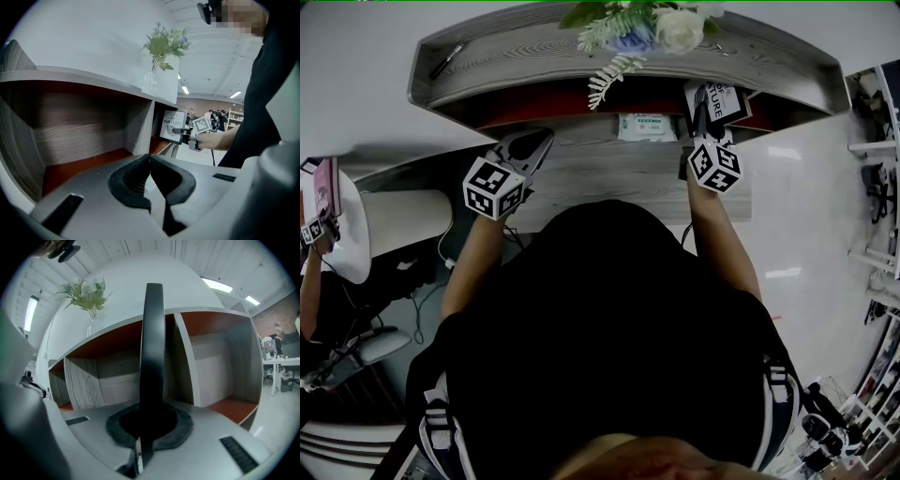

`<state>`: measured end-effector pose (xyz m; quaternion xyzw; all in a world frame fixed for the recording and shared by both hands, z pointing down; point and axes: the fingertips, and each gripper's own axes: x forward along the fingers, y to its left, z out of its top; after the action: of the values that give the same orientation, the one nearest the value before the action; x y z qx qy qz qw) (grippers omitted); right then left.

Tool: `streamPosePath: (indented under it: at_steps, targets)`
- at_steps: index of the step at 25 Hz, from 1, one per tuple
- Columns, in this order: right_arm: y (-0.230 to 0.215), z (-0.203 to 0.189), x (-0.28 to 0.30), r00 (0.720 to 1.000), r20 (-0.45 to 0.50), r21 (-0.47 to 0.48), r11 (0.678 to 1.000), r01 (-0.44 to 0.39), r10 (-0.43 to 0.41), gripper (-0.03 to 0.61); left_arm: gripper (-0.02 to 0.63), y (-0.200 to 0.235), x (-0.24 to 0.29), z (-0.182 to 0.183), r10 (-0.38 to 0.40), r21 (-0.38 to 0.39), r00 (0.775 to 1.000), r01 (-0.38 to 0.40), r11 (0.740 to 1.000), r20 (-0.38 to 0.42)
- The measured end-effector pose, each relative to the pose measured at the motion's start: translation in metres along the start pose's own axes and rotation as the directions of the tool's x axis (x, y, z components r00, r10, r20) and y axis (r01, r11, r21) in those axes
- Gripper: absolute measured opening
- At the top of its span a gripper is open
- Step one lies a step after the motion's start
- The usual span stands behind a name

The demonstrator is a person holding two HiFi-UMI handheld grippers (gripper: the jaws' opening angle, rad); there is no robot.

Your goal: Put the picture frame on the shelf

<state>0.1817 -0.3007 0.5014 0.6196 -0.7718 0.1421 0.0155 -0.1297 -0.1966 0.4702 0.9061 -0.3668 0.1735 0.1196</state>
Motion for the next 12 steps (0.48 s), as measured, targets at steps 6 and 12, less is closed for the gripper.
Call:
streamPosePath:
  at_steps: [6, 12]
  targets:
    - [-0.001, 0.001, 0.009, 1.0, 0.005, 0.001, 1.0, 0.007, -0.007, 0.023, 0.02, 0.004, 0.003, -0.001, 0.007, -0.007, 1.0, -0.007, 1.0, -0.006]
    - [-0.004, 0.002, 0.02, 1.0, 0.006, 0.002, 1.0, 0.02, -0.02, 0.023, 0.02, 0.005, 0.01, -0.003, 0.005, -0.011, 1.0, -0.005, 1.0, -0.014]
